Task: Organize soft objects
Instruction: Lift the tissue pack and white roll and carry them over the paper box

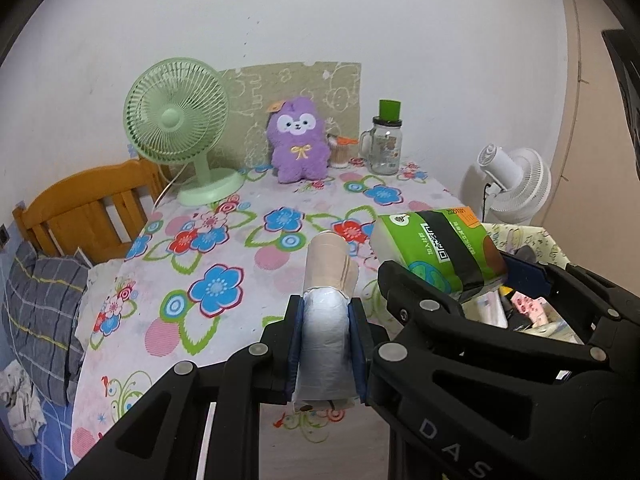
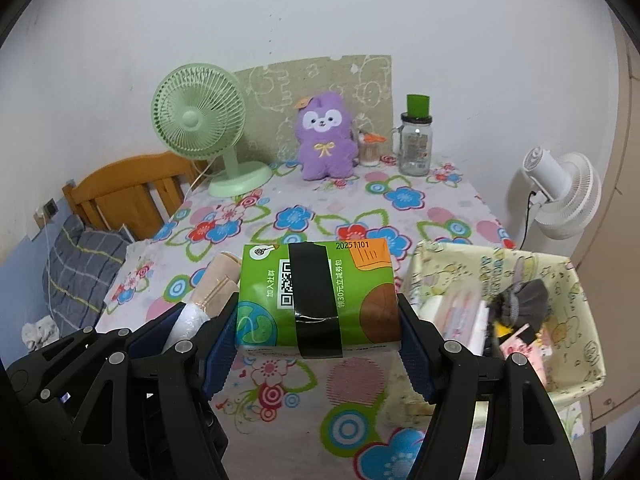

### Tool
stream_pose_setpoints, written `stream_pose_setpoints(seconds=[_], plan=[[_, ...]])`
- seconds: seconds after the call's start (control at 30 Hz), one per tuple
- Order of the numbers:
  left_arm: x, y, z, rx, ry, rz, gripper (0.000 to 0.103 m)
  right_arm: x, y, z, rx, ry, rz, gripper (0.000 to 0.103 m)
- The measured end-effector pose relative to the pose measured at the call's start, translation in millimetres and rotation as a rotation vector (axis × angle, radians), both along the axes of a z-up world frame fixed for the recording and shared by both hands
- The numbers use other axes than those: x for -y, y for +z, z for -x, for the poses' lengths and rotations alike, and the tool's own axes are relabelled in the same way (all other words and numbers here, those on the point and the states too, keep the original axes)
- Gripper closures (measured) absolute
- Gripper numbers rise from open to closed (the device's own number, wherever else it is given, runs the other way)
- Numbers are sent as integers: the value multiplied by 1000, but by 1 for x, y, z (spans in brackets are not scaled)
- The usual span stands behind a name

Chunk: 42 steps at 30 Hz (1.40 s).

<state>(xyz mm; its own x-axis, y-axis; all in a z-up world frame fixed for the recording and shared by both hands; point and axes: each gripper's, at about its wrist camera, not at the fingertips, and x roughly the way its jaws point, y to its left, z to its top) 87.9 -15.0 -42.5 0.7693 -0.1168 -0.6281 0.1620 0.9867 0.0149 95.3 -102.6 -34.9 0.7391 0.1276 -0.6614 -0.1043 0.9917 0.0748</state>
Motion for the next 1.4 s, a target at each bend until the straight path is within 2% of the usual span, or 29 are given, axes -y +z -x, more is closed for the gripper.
stream_pose_setpoints(seconds=[0.5,1.4], plan=[[51,15,4,50,-80,3,83,51,20,11,56,-73,24,29],[140,5,-8,25,-229,19,82,140,14,13,52,-210,30,29]])
